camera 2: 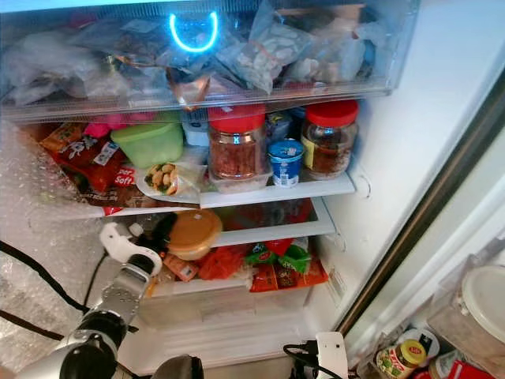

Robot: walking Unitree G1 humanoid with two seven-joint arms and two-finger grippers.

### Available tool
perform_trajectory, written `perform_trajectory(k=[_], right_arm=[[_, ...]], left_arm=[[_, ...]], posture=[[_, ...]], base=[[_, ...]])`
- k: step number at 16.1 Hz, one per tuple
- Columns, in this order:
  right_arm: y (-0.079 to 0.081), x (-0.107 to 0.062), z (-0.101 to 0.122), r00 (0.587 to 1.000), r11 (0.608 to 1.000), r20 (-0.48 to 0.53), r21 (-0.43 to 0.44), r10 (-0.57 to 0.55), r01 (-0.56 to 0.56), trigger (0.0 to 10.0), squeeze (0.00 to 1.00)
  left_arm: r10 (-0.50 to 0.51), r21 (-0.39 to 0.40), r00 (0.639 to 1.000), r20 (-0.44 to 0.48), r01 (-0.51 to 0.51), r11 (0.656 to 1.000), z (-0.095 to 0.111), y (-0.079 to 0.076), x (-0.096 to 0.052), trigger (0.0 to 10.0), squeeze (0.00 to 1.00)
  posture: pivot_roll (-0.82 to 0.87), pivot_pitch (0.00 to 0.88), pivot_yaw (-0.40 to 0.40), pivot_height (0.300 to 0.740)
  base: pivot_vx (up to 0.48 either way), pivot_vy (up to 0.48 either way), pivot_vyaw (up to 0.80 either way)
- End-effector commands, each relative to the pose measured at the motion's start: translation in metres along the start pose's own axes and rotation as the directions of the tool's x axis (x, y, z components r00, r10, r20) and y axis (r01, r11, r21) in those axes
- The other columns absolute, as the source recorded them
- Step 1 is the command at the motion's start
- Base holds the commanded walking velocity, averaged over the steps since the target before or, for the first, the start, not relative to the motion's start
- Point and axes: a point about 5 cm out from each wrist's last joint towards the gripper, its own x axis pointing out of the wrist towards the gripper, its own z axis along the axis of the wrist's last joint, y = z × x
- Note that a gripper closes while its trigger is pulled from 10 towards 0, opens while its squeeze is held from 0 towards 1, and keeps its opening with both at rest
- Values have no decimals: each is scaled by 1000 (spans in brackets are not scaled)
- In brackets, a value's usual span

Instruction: Restocking fridge

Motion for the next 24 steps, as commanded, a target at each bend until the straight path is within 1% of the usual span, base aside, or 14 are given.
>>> perform_trajectory(k=[1,6,7,9,12,17,18,19,24], right_arm=[[2,-2,-11,999,1000,-37,6,1,-1,10000,0],[1,-3,-12,999,1000,-36,2,3,-3,10000,0],[0,-4,-14,999,1000,-36,1,3,-3,10000,0],[-1,-5,-17,999,1000,-39,-1,1,-1,10000,0],[-3,-8,-23,999,1000,-40,0,-1,1,10000,0],[-9,-12,-29,999,1000,-36,-8,-4,3,10000,0],[-9,-12,-29,1000,1000,-31,-11,-2,1,10000,0],[-9,-12,-29,1000,1000,-28,-11,0,0,10000,0],[-1,-9,-23,1000,1000,-11,-16,14,-15,10000,0]], left_arm=[[10,1,1000,16,-10,1000,5,-3,4,10000,0],[44,27,999,25,-44,999,7,-8,10,10000,0],[68,36,996,49,-69,997,10,-10,12,10000,0],[104,31,991,80,-106,994,15,-10,14,10000,0],[115,49,990,81,-119,992,16,-13,16,10000,0],[151,33,979,136,-157,987,26,-17,20,10000,0],[168,22,973,156,-174,985,31,-16,20,10000,569],[176,13,970,165,-181,983,34,-16,20,10000,1000],[148,17,973,177,-153,988,35,-16,20,10000,1000]], posture=[[-10,0,22,649],[-40,0,24,649],[-47,0,25,649],[-69,0,27,649],[-101,0,23,649],[-119,0,15,649],[-124,0,14,649],[-122,0,12,649],[-103,0,15,649]], base=[[0,0,0],[0,0,0],[0,0,0],[0,0,0],[0,0,0],[0,0,0],[0,0,0],[0,0,0],[0,0,0]])
